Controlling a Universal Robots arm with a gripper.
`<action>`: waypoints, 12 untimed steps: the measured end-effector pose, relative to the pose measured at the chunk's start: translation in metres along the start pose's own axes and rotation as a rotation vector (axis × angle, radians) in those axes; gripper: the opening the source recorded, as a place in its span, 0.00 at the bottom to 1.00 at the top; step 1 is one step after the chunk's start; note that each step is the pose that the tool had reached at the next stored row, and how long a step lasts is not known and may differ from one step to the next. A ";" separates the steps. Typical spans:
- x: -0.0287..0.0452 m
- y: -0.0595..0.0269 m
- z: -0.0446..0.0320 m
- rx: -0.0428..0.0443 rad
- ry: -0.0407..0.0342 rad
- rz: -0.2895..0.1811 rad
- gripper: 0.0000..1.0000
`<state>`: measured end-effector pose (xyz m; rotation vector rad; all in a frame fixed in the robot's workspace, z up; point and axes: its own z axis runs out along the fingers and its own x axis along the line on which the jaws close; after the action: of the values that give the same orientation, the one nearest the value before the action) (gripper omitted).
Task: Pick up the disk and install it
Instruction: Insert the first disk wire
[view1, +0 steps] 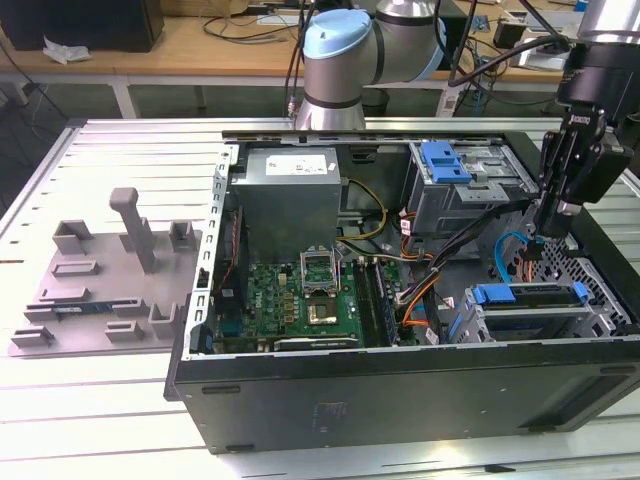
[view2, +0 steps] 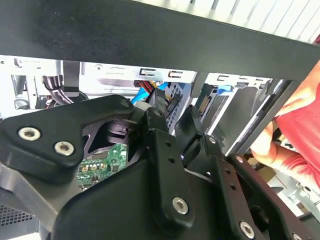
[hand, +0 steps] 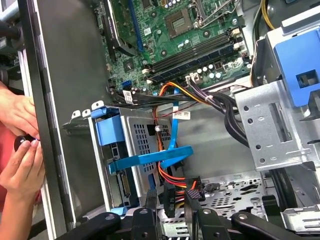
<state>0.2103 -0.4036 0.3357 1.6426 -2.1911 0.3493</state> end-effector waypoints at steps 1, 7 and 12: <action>0.0000 0.0000 0.0001 -0.0003 0.0014 0.000 0.35; -0.0002 0.0000 0.0005 -0.0073 0.0124 -0.003 0.35; -0.0008 -0.0001 0.0018 -0.0064 0.0179 -0.005 0.35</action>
<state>0.2103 -0.4036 0.3338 1.6348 -2.1728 0.3539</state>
